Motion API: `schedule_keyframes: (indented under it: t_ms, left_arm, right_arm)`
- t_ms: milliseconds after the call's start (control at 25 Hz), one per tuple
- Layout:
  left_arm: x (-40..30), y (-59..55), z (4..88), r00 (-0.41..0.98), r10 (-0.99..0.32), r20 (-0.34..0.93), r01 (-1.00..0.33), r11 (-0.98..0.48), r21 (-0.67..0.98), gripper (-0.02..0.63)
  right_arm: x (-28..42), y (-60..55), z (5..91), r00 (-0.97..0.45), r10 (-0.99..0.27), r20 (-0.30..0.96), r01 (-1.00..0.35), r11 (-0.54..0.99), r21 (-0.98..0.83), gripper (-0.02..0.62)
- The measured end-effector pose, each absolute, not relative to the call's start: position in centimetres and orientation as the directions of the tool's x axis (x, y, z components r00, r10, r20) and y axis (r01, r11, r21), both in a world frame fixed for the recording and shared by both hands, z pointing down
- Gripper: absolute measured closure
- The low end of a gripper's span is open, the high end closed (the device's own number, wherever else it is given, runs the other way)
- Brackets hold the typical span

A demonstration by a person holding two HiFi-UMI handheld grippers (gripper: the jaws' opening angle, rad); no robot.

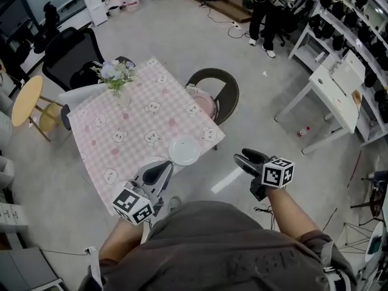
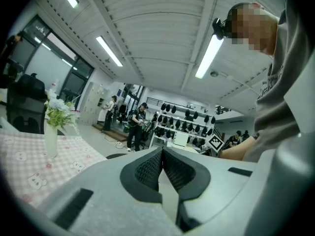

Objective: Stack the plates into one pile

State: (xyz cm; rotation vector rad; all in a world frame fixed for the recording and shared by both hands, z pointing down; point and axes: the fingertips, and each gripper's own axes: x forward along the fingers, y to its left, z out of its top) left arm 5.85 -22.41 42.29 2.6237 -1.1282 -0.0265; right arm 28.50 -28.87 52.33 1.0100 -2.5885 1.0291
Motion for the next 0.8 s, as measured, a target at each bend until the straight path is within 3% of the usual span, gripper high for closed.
schedule_keyframes:
  t_ms: [440, 800]
  left_arm:
    - [-1.0, -20.2, 45.5, 0.572, -0.807, 0.146, -0.802, -0.513, 0.306, 0.600]
    - [-5.0, -18.9, 48.0, 0.522, -0.831, 0.190, -0.829, -0.442, 0.342, 0.600]
  right_arm:
    - [18.9, -30.3, 64.1, -0.800, -0.299, 0.520, -0.600, 0.368, -0.711, 0.380]
    - [14.9, -31.0, 72.0, -0.774, -0.227, 0.591, -0.628, 0.154, -0.763, 0.393]
